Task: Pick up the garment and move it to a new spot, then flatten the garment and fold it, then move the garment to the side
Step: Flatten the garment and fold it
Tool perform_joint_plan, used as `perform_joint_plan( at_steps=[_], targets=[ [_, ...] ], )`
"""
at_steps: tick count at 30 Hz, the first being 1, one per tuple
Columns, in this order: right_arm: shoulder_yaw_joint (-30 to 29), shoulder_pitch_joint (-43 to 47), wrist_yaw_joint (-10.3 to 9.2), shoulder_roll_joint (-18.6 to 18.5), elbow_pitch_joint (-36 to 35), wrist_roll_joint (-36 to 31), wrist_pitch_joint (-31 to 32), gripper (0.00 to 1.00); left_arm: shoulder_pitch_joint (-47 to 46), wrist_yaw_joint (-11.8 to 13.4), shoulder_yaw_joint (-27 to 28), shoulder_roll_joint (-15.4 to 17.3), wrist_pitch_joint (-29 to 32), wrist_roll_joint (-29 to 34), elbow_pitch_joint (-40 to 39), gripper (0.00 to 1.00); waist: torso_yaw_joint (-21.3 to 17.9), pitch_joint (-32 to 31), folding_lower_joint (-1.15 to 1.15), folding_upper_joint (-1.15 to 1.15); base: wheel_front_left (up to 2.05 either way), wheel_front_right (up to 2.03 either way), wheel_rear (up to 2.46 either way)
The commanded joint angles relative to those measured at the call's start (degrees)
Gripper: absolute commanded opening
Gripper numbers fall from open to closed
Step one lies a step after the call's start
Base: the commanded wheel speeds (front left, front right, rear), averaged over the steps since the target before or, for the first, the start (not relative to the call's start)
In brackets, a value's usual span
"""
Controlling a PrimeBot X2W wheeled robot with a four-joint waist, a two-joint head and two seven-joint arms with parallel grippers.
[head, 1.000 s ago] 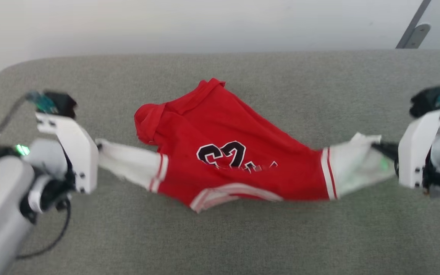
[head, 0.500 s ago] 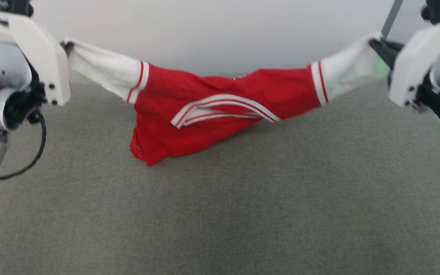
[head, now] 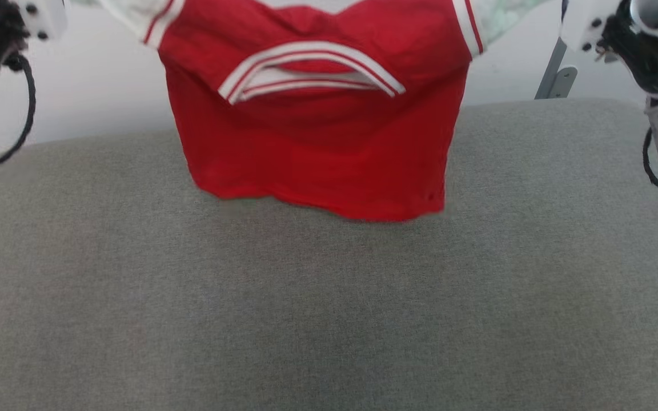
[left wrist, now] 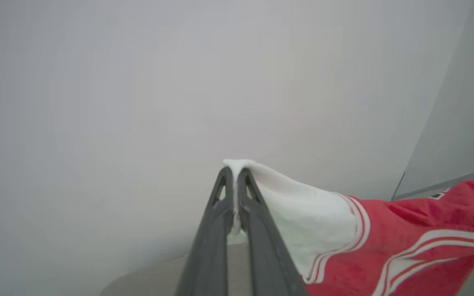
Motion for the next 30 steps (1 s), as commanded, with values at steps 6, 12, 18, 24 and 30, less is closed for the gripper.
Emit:
perform_joint_plan(
  at_steps=[6, 12, 18, 24, 30],
  targets=[
    [0.8, -4.8, -0.02, 1.8, 4.9, -0.9, -2.7, 0.0, -5.5, -1.6, -0.1, -1.5, -2.8, 1.7, 4.6, 0.0, 0.1, 0.3, 0.0, 0.0, 0.0, 0.0, 0.0],
    [1.4, -9.1, -0.02, 2.2, 9.5, -1.8, -6.4, 0.0, -9.9, -2.1, 0.2, -3.1, -5.6, 2.3, 8.4, 0.0, 0.5, 3.0, 0.0, 0.0, 0.0, 0.0, 0.0],
    [2.1, -13.7, -0.02, 3.0, 13.9, -3.8, -11.3, 0.0, -14.2, -1.7, 0.4, -5.4, -8.6, 3.2, 11.9, 0.0, 0.8, 7.7, 0.0, 0.0, 0.0, 0.0, 0.0],
    [2.4, -20.4, -0.02, 4.1, 20.3, -8.6, -20.3, 0.0, -20.6, -1.5, -0.2, -8.1, -14.6, 5.9, 16.6, 0.0, 1.2, 13.9, 0.0, 0.0, 0.0, 0.0, 0.0],
    [-1.3, -29.3, -0.02, 3.7, 26.6, -19.9, -38.4, 0.0, -30.1, 0.6, 0.3, -9.9, -29.3, 10.2, 20.5, 0.0, 2.3, 20.5, 0.0, 0.0, 0.0, 0.0, 0.0]
  ],
)
